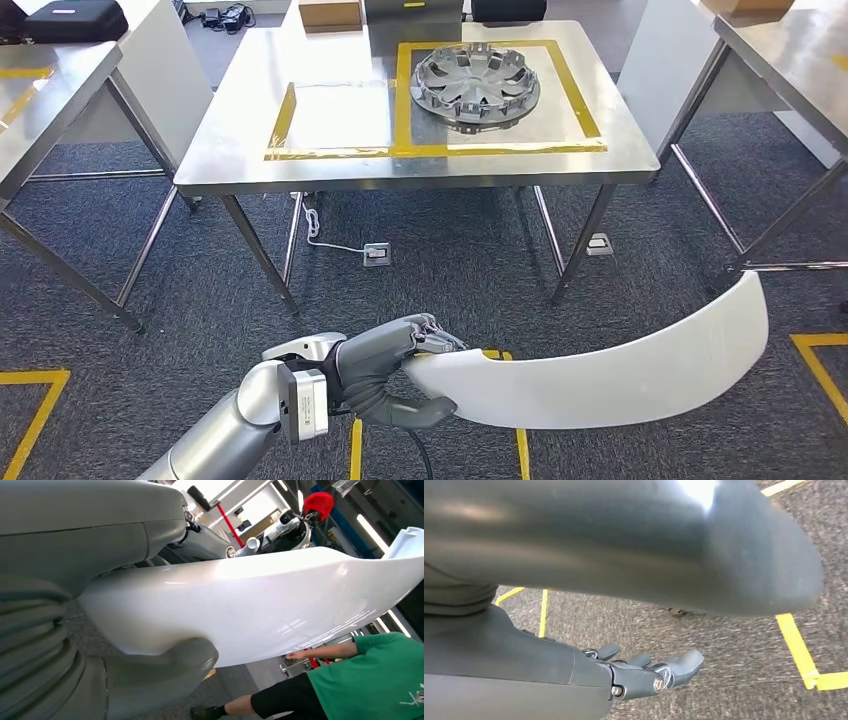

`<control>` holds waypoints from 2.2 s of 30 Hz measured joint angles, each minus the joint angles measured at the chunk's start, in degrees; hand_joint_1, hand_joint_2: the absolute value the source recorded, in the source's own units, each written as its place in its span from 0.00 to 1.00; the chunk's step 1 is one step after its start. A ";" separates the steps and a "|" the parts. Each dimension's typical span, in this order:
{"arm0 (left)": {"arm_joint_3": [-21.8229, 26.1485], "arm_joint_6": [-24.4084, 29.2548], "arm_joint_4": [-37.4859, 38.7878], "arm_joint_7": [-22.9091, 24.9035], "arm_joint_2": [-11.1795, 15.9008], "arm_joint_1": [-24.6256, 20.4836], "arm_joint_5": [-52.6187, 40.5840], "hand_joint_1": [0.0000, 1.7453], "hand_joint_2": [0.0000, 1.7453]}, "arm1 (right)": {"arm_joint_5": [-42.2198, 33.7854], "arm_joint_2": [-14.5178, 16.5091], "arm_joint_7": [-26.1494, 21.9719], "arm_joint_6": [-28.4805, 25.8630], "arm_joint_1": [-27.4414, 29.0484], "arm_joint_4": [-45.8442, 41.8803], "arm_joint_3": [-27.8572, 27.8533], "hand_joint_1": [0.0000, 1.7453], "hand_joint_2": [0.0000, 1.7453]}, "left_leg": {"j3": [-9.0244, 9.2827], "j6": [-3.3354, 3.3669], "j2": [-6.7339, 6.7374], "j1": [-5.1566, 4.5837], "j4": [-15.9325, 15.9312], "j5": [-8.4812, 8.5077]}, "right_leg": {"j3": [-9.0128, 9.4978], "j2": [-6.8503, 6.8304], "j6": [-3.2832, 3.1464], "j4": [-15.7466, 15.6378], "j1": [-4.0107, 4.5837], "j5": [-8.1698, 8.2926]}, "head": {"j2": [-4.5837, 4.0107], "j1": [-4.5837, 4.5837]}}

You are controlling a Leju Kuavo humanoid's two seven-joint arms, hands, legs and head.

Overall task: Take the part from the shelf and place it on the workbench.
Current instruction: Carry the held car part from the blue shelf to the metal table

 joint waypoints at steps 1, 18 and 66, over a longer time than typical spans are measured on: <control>-0.01 -0.08 0.08 -0.05 0.00 -0.12 0.06 1.00 1.00 | -0.02 0.02 0.02 0.00 -0.04 0.00 -0.02 0.00 0.00 | 0.98 0.32 0.08 -0.14 -2.49 0.55 | 0.22 0.00 0.31 -0.03 0.02 -0.29 | 0.00 -0.04; -0.29 -0.88 1.23 -0.20 -0.47 -0.99 0.87 1.00 1.00 | -0.89 0.21 -0.47 0.19 0.37 0.00 -0.77 0.00 0.00 | 8.62 1.80 -0.33 -0.43 -4.74 -4.86 | -7.10 -0.26 1.47 0.66 0.46 4.83 | 0.00 0.82; 0.48 0.74 -0.22 0.06 1.05 1.20 -0.93 1.00 1.00 | 0.44 0.81 -0.81 -0.07 0.13 -0.04 -1.11 0.00 0.00 | 0.59 0.76 -0.08 0.08 -3.55 1.88 | -1.37 0.93 0.34 0.67 0.75 0.18 | 0.00 0.26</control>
